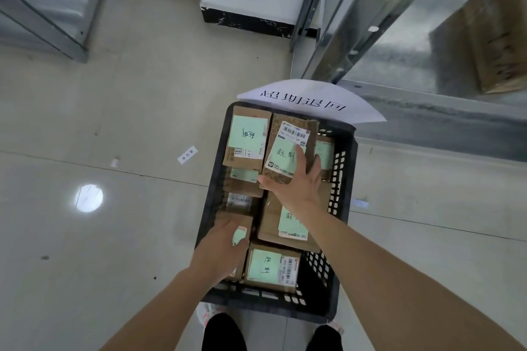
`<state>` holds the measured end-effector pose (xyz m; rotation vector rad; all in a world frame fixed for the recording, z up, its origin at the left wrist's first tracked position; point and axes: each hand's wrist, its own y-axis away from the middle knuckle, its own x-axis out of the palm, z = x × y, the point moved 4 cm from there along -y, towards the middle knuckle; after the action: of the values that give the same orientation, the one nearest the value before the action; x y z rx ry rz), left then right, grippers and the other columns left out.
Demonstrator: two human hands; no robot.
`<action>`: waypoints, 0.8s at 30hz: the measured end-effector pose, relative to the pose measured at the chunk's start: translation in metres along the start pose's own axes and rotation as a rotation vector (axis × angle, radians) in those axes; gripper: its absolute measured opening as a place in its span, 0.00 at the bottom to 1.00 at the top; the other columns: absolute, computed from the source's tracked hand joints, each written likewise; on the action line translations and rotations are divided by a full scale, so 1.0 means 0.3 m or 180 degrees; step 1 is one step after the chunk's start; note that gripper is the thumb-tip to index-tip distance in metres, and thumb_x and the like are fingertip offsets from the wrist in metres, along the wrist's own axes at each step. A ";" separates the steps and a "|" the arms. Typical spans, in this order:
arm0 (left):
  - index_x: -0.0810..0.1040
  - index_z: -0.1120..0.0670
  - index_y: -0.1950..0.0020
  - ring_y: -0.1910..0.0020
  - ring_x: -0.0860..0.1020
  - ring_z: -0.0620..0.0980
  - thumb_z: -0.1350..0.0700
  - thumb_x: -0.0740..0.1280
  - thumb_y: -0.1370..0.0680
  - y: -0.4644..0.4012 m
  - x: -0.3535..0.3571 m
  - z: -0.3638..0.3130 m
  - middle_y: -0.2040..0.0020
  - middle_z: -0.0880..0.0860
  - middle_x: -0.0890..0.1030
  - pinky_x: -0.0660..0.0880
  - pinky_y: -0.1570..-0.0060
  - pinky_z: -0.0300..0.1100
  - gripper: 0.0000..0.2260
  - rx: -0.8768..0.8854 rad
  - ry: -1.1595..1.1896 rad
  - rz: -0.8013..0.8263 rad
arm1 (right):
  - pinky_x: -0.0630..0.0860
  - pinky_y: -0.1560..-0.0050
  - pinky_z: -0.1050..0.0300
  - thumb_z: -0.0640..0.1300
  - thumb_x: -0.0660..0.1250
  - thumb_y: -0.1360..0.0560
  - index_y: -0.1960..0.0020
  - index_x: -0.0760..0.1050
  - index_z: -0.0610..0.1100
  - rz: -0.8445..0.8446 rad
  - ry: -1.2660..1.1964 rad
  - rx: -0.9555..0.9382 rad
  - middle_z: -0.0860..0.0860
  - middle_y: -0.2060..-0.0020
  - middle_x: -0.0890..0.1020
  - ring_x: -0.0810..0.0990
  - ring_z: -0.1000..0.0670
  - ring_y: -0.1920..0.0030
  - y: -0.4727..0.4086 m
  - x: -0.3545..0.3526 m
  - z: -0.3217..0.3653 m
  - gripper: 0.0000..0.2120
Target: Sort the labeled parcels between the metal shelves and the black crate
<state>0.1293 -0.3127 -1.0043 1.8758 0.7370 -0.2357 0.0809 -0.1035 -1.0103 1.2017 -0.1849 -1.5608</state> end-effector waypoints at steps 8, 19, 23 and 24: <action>0.64 0.44 0.23 0.28 0.68 0.48 0.47 0.62 0.19 0.127 -0.104 -0.138 0.24 0.44 0.66 0.71 0.32 0.49 0.24 0.0082 -0.0180 -0.0286 | 0.63 0.24 0.37 0.77 0.68 0.35 0.19 0.43 0.64 0.0041 0.0444 -0.0266 0.54 0.18 0.39 0.48 0.44 0.17 0.126 -0.156 0.026 0.55; 0.62 0.43 0.22 0.25 0.64 0.48 0.39 0.62 0.21 0.497 -0.392 -0.732 0.22 0.45 0.63 0.67 0.29 0.50 0.28 0.0528 -0.0452 -0.0961 | 0.58 0.21 0.46 0.70 0.67 0.27 0.18 0.51 0.57 0.0058 0.1204 -0.0834 0.53 0.17 0.53 0.53 0.49 0.18 0.516 -0.828 0.126 0.45; 0.60 0.43 0.21 0.24 0.64 0.51 0.39 0.61 0.21 0.720 -0.479 -1.015 0.21 0.46 0.62 0.65 0.28 0.52 0.28 0.0711 -0.0528 -0.1241 | 0.55 0.21 0.48 0.66 0.67 0.25 0.18 0.52 0.56 -0.0087 0.1436 -0.1053 0.54 0.17 0.53 0.52 0.50 0.18 0.743 -1.163 0.186 0.42; 0.60 0.44 0.21 0.24 0.64 0.51 0.39 0.60 0.20 0.785 -0.494 -1.083 0.21 0.47 0.62 0.64 0.27 0.52 0.28 0.0786 -0.0615 -0.1302 | 0.55 0.21 0.48 0.66 0.67 0.25 0.18 0.52 0.57 -0.0136 0.1454 -0.1077 0.54 0.17 0.53 0.52 0.50 0.18 0.805 -1.244 0.196 0.42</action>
<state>0.0953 -0.1393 -0.6148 1.8809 0.9870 -0.7877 0.1480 0.0769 -0.6052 1.2568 0.3905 -1.2507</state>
